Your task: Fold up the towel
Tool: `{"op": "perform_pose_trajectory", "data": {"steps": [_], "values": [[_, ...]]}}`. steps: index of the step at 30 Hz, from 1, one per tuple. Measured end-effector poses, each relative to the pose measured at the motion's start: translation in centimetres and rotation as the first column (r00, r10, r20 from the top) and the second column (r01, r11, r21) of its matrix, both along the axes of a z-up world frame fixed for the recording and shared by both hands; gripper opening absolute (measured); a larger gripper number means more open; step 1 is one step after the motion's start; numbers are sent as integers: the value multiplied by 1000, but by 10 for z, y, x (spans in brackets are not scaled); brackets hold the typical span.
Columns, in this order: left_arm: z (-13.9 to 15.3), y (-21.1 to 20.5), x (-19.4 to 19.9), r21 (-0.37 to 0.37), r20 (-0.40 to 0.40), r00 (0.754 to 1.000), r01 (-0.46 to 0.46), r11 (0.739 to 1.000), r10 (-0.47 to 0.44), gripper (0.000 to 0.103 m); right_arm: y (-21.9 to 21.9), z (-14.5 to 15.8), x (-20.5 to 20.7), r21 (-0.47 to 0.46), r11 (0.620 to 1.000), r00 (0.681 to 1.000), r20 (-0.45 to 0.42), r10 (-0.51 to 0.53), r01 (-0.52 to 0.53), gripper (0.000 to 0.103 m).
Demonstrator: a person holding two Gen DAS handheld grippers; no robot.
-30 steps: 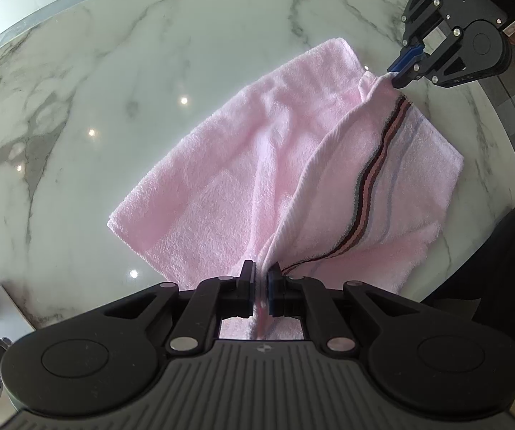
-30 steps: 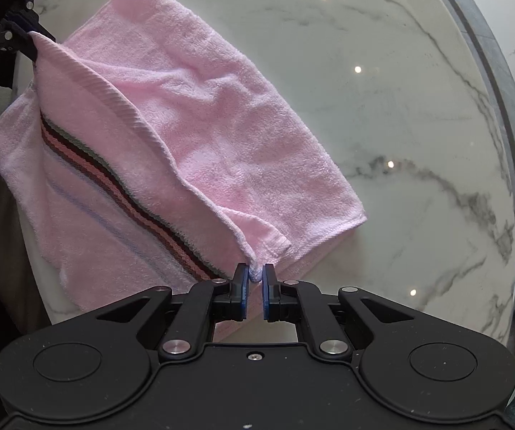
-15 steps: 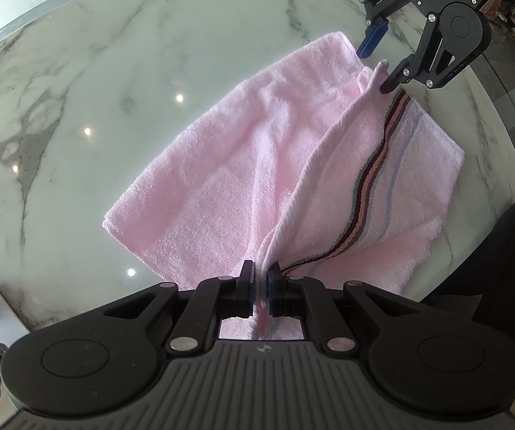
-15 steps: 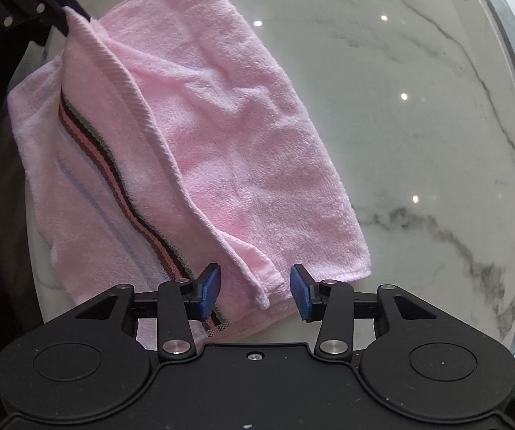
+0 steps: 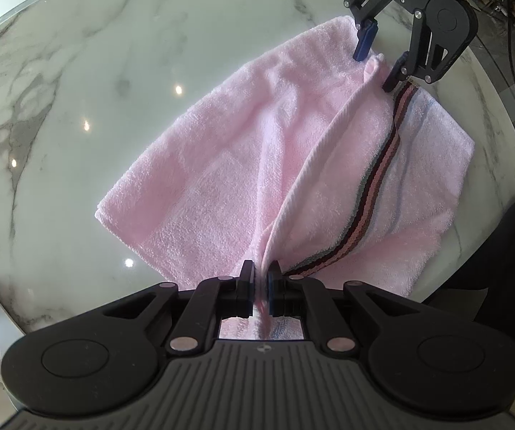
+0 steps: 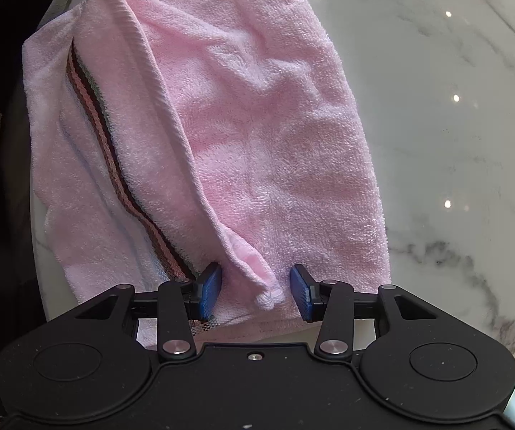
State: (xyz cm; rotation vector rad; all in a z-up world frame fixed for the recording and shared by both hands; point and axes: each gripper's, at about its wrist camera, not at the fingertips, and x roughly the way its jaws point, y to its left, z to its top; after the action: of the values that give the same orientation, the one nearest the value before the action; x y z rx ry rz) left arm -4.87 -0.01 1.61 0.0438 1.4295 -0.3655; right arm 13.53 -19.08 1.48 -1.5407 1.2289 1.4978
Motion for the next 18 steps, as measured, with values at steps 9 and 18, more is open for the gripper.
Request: {"op": "perform_pose_trajectory", "data": {"steps": [9, 18], "values": [[-10, 1, 3, -3, -14, 1000, -8, 1000, 8, 5, -21, 9, -20, 84, 996, 996, 84, 31, -38, 18], [-11, -2, -4, 11, -9, 1000, -11, 1000, 11, 6, -49, 41, -47, 168, 984, 989, 144, 43, -67, 11]]}}
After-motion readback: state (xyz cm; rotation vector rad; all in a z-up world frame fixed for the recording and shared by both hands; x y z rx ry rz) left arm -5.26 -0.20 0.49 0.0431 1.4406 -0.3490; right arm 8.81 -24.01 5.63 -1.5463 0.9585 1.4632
